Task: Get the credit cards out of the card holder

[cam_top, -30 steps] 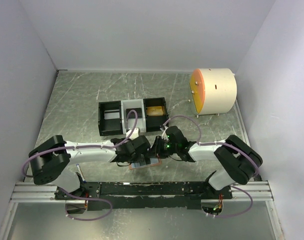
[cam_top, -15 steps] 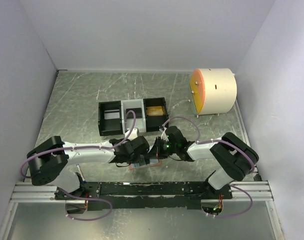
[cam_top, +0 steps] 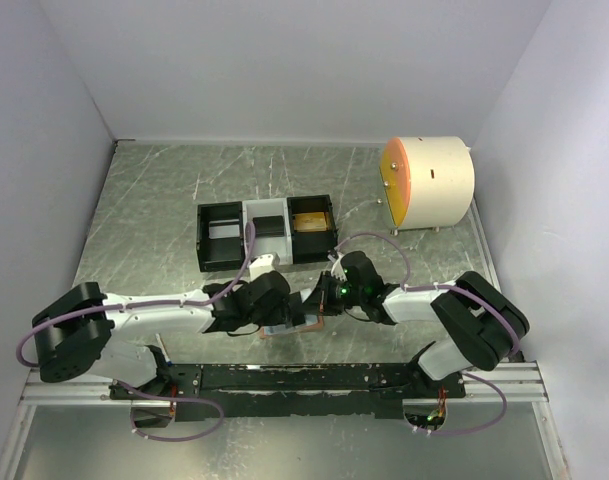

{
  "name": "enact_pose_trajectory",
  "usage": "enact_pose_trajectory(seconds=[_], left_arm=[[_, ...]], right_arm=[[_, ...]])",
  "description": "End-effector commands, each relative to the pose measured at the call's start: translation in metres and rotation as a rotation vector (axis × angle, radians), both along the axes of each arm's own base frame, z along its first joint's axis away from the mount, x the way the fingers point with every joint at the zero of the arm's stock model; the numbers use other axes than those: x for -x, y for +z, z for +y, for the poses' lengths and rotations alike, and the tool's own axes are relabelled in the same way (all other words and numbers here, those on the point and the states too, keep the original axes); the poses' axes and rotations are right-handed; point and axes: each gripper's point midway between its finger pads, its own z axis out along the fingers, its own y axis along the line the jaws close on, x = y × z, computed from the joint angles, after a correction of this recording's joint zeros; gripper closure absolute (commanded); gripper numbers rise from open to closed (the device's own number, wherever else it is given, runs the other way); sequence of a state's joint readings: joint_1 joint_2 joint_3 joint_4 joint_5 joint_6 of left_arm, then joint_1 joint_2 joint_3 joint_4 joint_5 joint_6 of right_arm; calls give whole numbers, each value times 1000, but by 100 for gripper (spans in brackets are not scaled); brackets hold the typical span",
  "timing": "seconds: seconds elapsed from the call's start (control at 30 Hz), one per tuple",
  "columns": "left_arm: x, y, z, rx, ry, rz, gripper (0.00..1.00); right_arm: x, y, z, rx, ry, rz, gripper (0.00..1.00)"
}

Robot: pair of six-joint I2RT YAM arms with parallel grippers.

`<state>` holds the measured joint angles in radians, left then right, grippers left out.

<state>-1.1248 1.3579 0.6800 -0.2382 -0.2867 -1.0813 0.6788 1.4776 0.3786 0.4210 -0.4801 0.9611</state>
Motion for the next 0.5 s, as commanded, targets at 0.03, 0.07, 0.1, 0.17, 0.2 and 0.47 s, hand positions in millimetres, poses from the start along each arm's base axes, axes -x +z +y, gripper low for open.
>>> enact_pose_trajectory(seconds=[0.03,0.07,0.1,0.17,0.2,0.47], left_arm=[[-1,0,-20,28,-26,11,56],[-1,-6,-18,8,-16,23,57],[0,-10,-16,-7,-5,32,58],[0,-15,-14,-15,11,44,59],[0,-17,-14,-14,17,47,60],[5,-29,2,-48,56,73,66]], right_arm=[[3,-7,-5,12,-6,12,97],[3,-6,-5,10,-6,12,96],[3,-5,-5,11,-6,10,96],[2,-6,-6,15,-11,9,96],[3,-6,-7,17,-12,9,95],[6,-3,-4,-7,7,15,89]])
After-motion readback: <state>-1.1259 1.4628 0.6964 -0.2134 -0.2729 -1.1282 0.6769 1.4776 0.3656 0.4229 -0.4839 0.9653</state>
